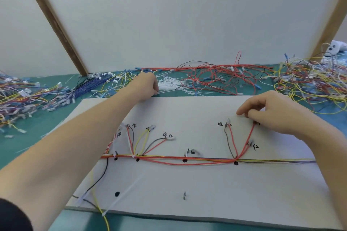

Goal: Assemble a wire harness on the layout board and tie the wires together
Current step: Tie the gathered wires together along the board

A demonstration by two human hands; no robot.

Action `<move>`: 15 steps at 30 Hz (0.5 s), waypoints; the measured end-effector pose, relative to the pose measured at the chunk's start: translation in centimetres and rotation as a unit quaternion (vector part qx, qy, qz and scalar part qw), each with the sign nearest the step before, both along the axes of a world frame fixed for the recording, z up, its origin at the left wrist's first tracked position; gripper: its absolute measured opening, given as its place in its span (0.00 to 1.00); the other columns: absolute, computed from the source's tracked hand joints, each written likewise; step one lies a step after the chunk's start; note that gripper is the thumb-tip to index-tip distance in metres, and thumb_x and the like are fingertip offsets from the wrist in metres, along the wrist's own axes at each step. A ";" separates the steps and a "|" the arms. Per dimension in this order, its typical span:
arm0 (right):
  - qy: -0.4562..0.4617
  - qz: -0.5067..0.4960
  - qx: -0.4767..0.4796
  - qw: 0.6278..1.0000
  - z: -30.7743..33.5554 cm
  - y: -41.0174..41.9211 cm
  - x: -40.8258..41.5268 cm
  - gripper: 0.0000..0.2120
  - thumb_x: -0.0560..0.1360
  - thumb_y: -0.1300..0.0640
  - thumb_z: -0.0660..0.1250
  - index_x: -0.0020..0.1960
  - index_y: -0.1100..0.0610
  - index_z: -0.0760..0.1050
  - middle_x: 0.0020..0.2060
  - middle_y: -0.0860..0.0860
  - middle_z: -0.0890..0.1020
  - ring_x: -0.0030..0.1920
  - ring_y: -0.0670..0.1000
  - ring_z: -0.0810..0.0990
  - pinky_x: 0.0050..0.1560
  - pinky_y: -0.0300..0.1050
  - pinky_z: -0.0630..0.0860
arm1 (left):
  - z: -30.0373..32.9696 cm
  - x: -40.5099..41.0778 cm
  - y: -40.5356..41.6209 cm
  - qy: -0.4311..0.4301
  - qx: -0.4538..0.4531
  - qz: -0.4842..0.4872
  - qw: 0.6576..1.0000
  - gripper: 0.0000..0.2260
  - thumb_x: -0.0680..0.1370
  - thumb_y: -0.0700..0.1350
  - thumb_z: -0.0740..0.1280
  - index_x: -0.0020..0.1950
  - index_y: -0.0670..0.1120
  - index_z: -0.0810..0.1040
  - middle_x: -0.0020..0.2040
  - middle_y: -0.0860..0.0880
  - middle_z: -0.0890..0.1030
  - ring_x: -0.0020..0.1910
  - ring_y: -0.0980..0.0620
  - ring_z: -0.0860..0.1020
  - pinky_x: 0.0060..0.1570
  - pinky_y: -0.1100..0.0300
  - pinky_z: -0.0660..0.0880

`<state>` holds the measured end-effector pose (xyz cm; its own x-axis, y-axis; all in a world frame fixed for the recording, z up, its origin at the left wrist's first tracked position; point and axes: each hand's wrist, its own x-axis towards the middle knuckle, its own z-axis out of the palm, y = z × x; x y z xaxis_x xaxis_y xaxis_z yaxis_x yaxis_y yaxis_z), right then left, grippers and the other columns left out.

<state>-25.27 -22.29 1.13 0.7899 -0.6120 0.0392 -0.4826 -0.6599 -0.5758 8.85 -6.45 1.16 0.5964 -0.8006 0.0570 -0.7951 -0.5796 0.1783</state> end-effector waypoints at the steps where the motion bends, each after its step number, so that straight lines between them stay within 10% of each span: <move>1: -0.002 -0.001 0.002 1.000 0.0 0.0 0.0 0.17 0.76 0.62 0.68 0.41 0.41 0.86 0.40 0.50 0.87 0.49 0.57 0.83 0.53 0.51 0.79 | 0.0 0.1 0.1 0.008 -0.007 0.003 1.000 0.05 0.75 0.36 0.72 0.44 0.45 0.85 0.43 0.47 0.84 0.48 0.45 0.83 0.49 0.53 0.80; 15: -0.041 -0.015 0.000 0.999 -0.2 0.0 0.1 0.16 0.76 0.56 0.69 0.44 0.33 0.83 0.38 0.44 0.87 0.45 0.52 0.85 0.55 0.54 0.80 | 4.7 -1.0 3.6 0.031 -0.181 0.080 0.980 0.10 0.77 0.40 0.65 0.48 0.44 0.87 0.45 0.46 0.86 0.44 0.49 0.83 0.41 0.63 0.74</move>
